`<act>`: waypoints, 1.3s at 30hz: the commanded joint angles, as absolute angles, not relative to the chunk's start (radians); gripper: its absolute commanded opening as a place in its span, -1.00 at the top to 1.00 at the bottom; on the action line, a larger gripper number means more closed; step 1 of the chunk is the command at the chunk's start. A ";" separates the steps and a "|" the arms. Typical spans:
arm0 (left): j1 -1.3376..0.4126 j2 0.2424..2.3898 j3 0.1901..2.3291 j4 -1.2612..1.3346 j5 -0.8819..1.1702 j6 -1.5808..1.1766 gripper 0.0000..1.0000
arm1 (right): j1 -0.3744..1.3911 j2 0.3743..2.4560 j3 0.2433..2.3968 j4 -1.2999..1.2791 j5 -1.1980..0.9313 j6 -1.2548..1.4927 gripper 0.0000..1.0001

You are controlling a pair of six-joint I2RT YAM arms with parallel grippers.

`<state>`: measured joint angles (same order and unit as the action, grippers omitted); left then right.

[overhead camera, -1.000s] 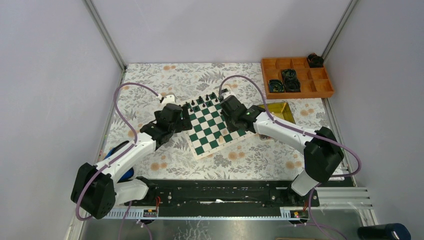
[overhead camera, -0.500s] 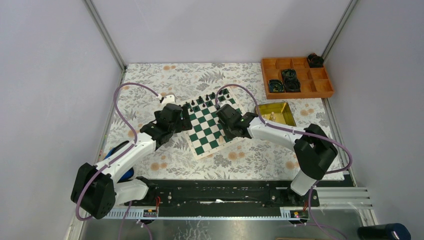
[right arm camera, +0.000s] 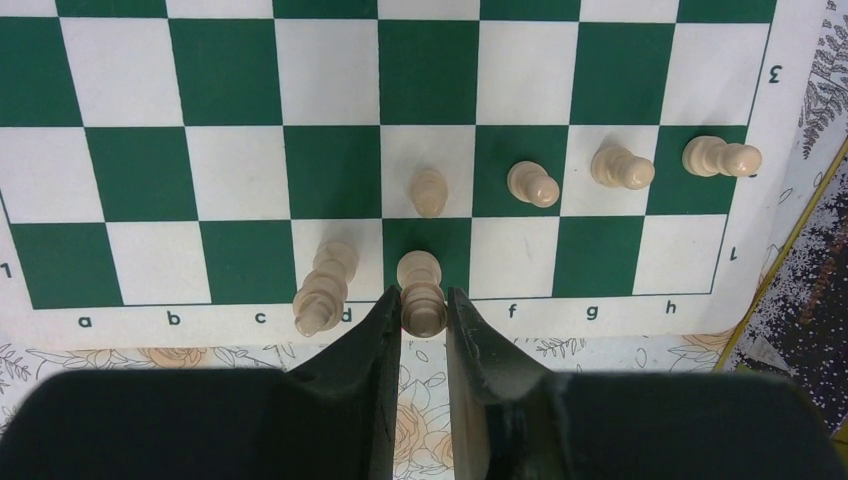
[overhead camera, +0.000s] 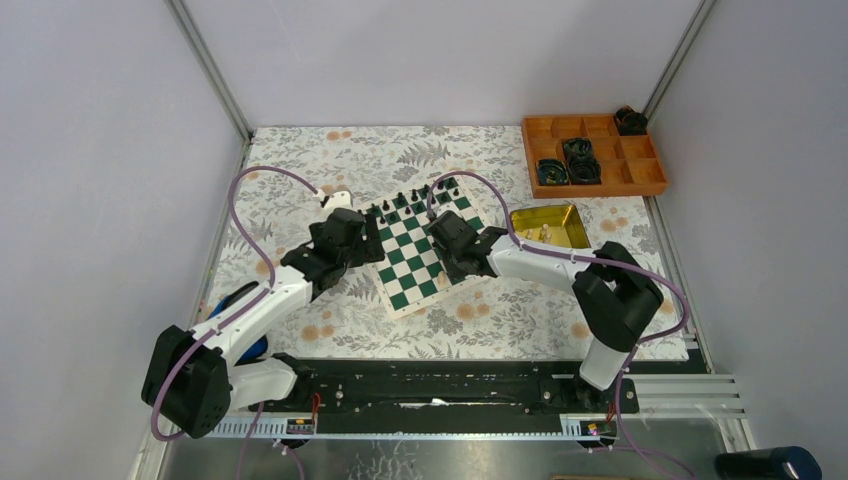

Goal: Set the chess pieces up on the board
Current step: Place the chess piece on the chessboard.

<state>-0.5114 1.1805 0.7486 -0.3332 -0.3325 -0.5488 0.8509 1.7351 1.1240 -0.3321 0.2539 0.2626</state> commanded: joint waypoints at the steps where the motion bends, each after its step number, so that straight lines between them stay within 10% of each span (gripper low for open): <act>1: -0.521 1.166 0.742 -0.314 -0.353 -0.560 -0.98 | 0.860 1.742 1.132 -0.298 0.295 0.259 1.00; 9: -0.523 1.170 0.744 -0.310 -0.351 -0.554 -0.98 | 0.861 1.758 1.132 -0.298 0.296 0.262 1.00; 22: -0.525 1.180 0.752 -0.301 -0.341 -0.540 -0.98 | 0.861 1.756 1.159 -0.324 0.286 0.260 0.29; 39: -0.526 1.186 0.754 -0.289 -0.342 -0.536 -0.98 | 0.870 1.629 1.275 -0.415 0.348 0.275 0.12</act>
<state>-0.5175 1.1889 0.7486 -0.3317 -0.3321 -0.5476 0.8589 1.7313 1.1919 -0.3866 0.2741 0.2642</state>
